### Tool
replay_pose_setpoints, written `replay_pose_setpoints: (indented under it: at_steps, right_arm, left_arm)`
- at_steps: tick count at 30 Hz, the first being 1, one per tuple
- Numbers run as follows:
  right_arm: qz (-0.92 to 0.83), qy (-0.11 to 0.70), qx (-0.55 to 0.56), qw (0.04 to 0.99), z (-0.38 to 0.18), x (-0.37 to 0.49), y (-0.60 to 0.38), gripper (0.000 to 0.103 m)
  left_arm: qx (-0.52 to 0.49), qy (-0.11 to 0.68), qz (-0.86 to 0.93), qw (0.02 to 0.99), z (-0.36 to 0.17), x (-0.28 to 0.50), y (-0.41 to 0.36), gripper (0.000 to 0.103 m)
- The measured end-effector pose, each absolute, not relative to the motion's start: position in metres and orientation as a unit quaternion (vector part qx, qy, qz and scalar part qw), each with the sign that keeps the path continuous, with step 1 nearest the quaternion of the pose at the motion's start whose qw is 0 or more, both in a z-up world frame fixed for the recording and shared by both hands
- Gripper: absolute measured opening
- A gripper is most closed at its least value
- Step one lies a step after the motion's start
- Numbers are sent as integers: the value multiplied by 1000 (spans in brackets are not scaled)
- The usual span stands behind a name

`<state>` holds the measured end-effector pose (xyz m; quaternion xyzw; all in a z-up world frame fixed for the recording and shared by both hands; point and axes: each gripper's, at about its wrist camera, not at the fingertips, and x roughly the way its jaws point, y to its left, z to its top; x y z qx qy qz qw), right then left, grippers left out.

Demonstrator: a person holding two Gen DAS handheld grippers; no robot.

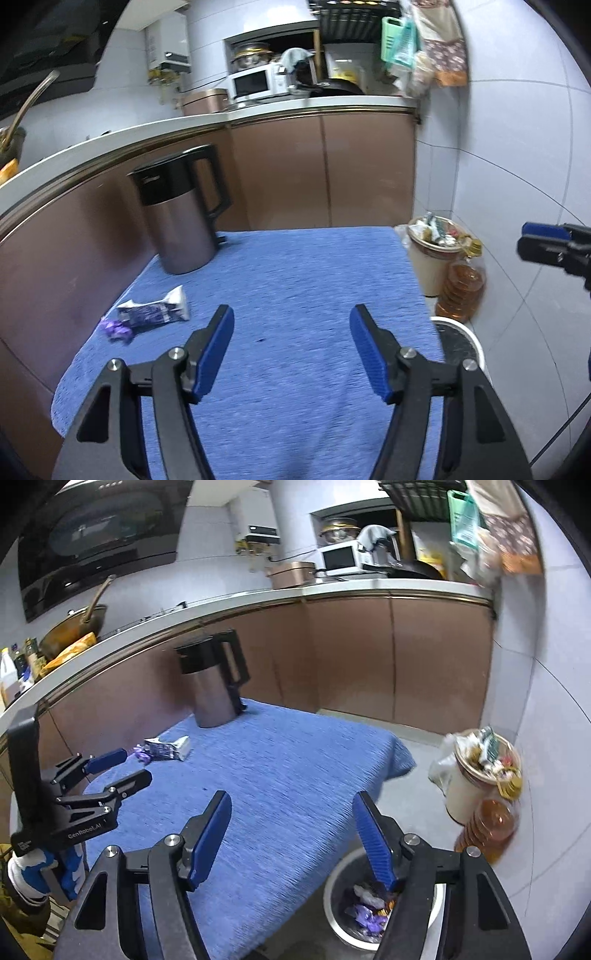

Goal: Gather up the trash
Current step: 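Grasp the purple candy wrapper with the left tool while the right tool grasps the milk carton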

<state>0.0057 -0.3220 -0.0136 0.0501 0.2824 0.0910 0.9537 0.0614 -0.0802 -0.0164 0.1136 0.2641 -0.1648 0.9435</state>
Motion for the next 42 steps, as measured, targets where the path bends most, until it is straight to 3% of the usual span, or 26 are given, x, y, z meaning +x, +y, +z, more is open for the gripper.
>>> replay_pose_setpoints:
  at_steps: [2, 10, 23, 42]
  right_arm:
    - [99, 281, 41, 954, -8, 14, -309, 71]
    - [135, 291, 6, 947, 2, 62, -255, 80]
    - [228, 331, -49, 914, -24, 191, -151, 84]
    - [366, 406, -253, 798, -134, 336, 30, 81]
  left_arm:
    - [107, 265, -154, 946, -18, 67, -64, 69]
    - [68, 286, -109, 950, -32, 102, 15, 71]
    - [-17, 336, -28, 941, -79, 179, 173, 72]
    - [64, 388, -125, 911, -126, 277, 189, 72]
